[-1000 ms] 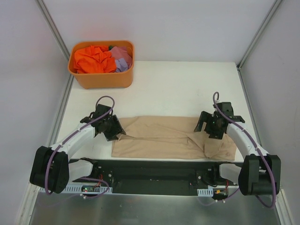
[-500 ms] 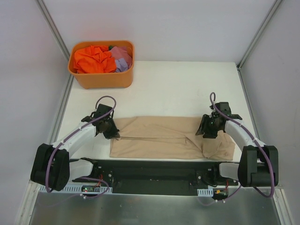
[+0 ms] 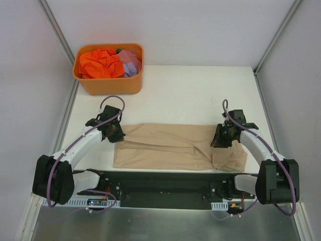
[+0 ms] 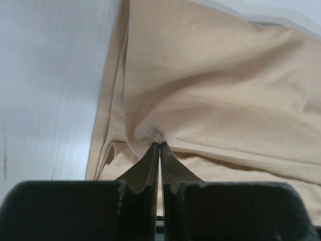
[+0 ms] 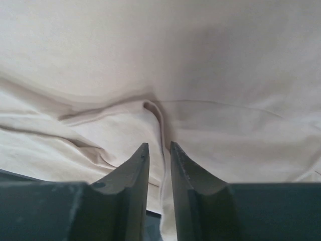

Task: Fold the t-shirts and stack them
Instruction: Fold the other side of the tshirt into a rectangle

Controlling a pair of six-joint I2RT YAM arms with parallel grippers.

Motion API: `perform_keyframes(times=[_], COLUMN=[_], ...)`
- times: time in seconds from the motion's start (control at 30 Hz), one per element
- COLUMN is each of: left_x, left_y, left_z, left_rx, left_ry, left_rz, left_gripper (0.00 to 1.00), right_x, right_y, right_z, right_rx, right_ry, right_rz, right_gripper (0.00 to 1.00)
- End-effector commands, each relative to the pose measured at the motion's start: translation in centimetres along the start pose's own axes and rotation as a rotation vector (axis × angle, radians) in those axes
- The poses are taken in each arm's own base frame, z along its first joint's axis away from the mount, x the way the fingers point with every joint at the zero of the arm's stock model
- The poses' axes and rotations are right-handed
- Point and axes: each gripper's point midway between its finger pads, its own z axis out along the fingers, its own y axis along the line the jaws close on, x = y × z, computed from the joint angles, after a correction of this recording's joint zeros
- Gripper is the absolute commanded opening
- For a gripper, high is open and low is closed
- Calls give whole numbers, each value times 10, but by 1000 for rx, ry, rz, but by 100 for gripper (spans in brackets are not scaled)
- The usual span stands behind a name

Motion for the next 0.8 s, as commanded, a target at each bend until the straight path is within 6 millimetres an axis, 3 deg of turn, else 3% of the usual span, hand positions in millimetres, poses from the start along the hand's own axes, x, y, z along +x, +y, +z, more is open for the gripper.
perform_keyframes(times=[0.0, 0.1, 0.13, 0.17, 0.27, 0.33, 0.4, 0.5, 0.53, 0.57, 0.77], left_x=[2, 15, 17, 18, 15, 8, 1, -14, -20, -26, -43], left_y=[30, 33, 36, 39, 42, 43, 41, 41, 39, 37, 0], left_z=[-4, 3, 5, 7, 8, 6, 1, -11, -17, -22, -44], left_rx=[-160, -174, -188, -204, -229, -246, -250, -281, -282, -280, -158], left_ry=[-14, 33, 40, 45, 34, 4, -22, -77, -102, -129, -191], left_rz=[23, 13, 16, 19, 22, 16, 13, 1, -3, -3, 9], left_gripper=[0, 0, 4, 15, 27, 50, 65, 76, 91, 99, 99], right_x=[14, 16, 17, 17, 17, 15, 13, 13, 13, 14, 10], right_y=[-9, -9, -6, -2, 10, 19, 21, 21, 21, 20, 29], right_z=[-2, 3, 5, 6, 8, 6, 4, 3, 4, 5, 9], right_rx=[61, 60, 48, 35, -7, -31, -31, -23, -19, -15, -31], right_ry=[47, 67, 72, 79, 88, 82, 74, 70, 74, 76, 73], right_rz=[-54, -60, -67, -74, -107, -134, -146, -155, -155, -156, -177], right_gripper=[28, 30, 31, 31, 32, 34, 34, 39, 42, 45, 47])
